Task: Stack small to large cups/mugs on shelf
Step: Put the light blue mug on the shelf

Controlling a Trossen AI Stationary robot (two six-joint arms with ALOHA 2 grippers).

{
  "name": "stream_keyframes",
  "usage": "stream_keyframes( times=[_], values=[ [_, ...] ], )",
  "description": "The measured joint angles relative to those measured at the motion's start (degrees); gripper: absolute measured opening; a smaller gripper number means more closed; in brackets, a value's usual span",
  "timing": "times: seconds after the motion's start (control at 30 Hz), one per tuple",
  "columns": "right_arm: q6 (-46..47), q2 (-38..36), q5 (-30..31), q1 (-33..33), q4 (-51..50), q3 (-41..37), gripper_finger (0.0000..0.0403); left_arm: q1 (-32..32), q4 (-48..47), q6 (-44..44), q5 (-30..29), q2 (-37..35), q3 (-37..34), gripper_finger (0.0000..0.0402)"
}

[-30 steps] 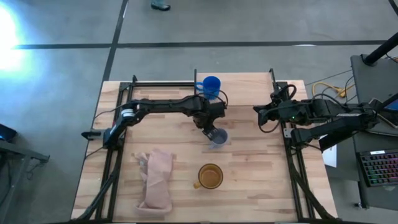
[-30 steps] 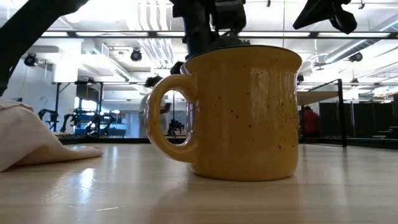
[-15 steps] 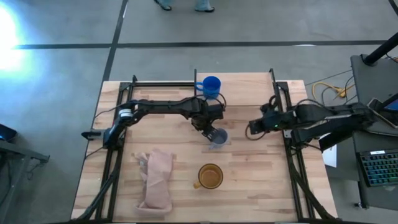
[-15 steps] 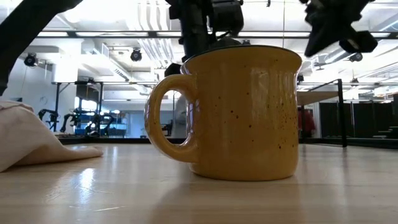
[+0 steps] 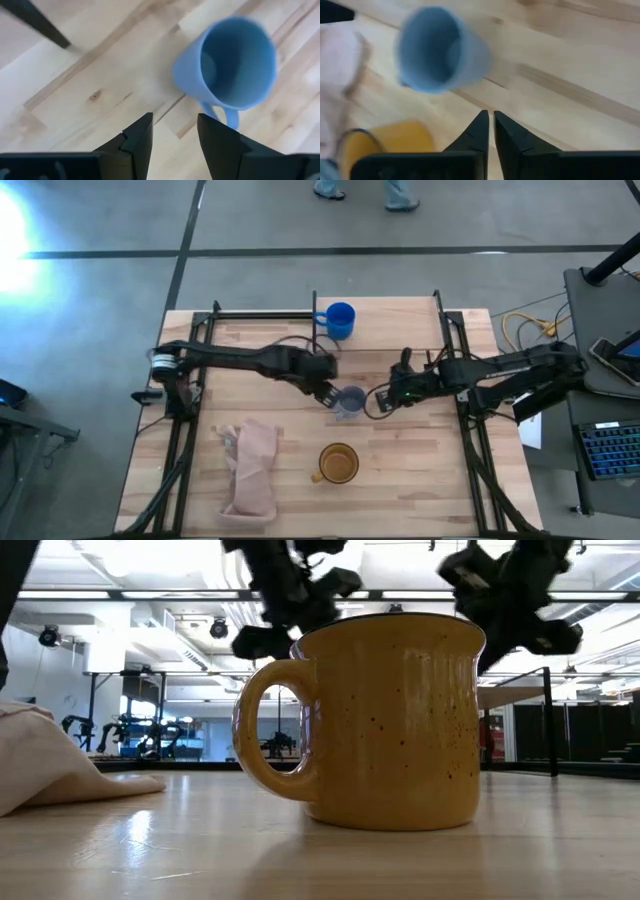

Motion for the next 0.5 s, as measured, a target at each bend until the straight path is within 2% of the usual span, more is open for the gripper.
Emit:
stream_keyframes(
  times=[0.13,0.33,0.5],
  values=[
    [-0.41,1.49,-0.38,-0.25,8.85,0.06,0.0056,0.02,4.75,-3.36,-1.39,-7.35,-9.54,0.014],
    [0.81,4.19,-1.26,-1.94,8.75,0.24,0.0115,0.01,8.82,-6.27,-3.78,-16.13,-20.8,0.014],
    [3.85,7.56,-1.72,-2.0,9.57,0.26,0.0139,0.02,10.06,-6.88,-4.13,-19.84,-26.39,0.014]
  ],
)
